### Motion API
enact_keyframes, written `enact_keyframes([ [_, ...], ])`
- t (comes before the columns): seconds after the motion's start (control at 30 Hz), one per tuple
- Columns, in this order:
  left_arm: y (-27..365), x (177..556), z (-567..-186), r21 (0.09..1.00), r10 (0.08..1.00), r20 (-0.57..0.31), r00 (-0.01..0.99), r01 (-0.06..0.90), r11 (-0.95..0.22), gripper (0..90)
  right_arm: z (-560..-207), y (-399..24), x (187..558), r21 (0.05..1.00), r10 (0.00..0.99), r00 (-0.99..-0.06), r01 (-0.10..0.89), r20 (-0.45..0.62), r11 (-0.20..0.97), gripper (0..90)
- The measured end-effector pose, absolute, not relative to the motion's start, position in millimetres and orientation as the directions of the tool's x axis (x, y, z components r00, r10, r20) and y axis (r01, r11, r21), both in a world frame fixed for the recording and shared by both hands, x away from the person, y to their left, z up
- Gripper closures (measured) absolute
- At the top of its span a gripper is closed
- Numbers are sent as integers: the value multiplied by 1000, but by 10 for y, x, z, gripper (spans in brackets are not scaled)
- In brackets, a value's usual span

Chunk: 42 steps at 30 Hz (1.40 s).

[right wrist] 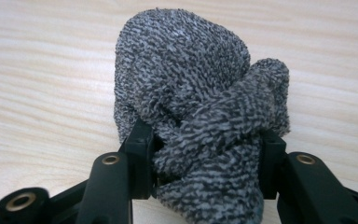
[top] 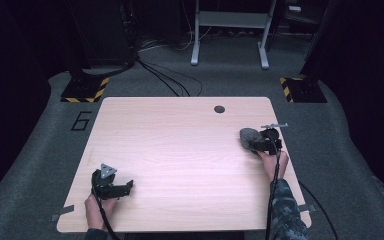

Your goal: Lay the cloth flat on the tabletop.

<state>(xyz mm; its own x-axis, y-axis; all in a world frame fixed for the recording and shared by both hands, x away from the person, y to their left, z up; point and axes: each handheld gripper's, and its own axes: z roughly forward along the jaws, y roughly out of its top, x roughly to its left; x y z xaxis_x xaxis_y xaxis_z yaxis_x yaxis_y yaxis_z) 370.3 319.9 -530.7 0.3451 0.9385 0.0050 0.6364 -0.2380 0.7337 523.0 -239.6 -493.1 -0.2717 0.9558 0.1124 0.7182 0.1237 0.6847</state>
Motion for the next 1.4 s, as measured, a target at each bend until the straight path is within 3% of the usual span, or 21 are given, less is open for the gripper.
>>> enact_keyframes([
  [0.73, 3196, 3704, -5312, 738, 940, 6, 342, 632, -235, 77, -4292, -2098, 4604, 806, 912, -405, 559, 60, 195, 526],
  [1.4, 3196, 3704, -5313, 738, 940, 4, 342, 633, -234, 77, -4156, -1562, 4273, 835, 835, -550, 475, 33, 280, 524],
])
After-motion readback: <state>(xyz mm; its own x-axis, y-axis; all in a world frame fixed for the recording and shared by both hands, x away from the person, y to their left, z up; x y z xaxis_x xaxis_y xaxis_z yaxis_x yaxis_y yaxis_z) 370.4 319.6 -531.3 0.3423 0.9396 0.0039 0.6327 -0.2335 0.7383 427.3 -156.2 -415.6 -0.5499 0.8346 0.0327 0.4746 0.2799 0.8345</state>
